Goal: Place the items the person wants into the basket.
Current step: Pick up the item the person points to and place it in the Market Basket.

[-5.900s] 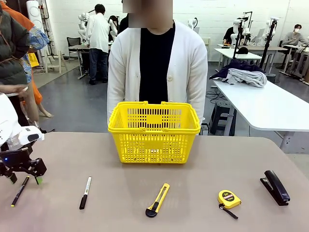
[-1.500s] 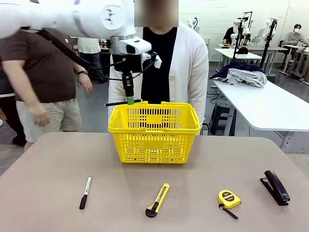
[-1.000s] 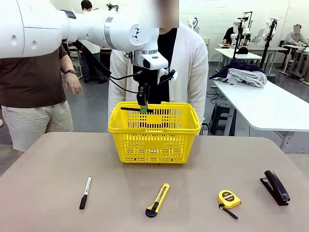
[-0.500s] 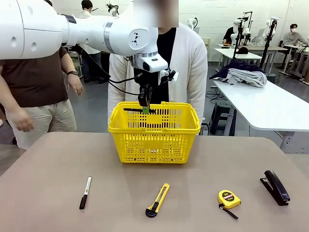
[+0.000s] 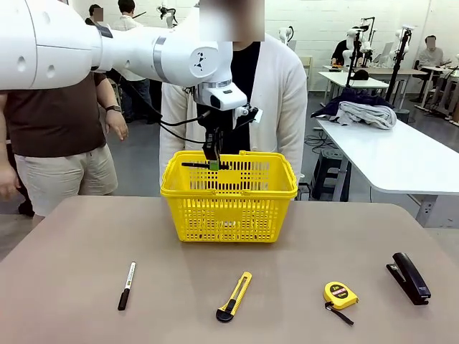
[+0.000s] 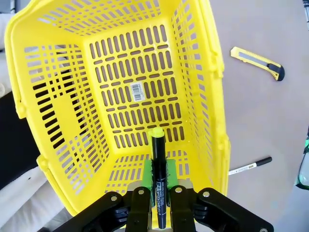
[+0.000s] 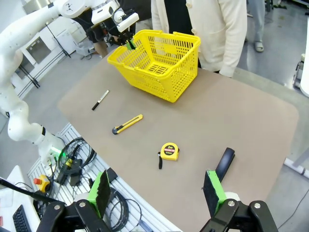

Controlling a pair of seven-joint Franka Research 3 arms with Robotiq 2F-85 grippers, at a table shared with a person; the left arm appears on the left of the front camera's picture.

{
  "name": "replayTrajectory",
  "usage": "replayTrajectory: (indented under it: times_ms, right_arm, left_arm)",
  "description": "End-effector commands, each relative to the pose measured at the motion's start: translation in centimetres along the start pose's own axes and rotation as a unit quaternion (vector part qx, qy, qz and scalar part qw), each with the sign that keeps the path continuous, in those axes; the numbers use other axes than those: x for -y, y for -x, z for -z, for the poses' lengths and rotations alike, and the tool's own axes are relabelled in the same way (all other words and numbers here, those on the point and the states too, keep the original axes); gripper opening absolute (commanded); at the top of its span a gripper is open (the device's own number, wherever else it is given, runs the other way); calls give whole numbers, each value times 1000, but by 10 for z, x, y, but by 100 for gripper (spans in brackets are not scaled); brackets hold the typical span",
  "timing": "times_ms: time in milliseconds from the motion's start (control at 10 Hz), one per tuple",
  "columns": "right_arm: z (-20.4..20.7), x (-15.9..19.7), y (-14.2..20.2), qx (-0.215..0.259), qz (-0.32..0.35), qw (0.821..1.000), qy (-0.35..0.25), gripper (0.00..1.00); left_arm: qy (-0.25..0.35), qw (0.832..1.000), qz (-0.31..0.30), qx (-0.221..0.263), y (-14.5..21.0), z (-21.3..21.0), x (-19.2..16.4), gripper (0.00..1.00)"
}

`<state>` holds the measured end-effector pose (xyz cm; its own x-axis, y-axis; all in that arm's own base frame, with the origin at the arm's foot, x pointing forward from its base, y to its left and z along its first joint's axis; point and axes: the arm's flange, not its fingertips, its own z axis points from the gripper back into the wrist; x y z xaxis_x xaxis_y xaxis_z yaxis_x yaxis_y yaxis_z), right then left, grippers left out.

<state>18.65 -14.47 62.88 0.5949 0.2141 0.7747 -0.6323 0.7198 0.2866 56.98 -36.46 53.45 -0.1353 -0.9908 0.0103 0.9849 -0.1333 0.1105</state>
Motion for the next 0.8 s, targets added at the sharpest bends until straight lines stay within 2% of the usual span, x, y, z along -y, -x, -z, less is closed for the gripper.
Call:
replayTrajectory:
  times_ms: [0, 700]
  right_arm:
    - [2, 0, 1, -1, 0, 1000, -1, 100]
    - [2, 0, 1, -1, 0, 1000, -1, 100]
  left_arm:
    - [-23, 999, -23, 12, 10, 20, 5, 12]
    - [-8, 999, -26, 23, -4, 69, -13, 12]
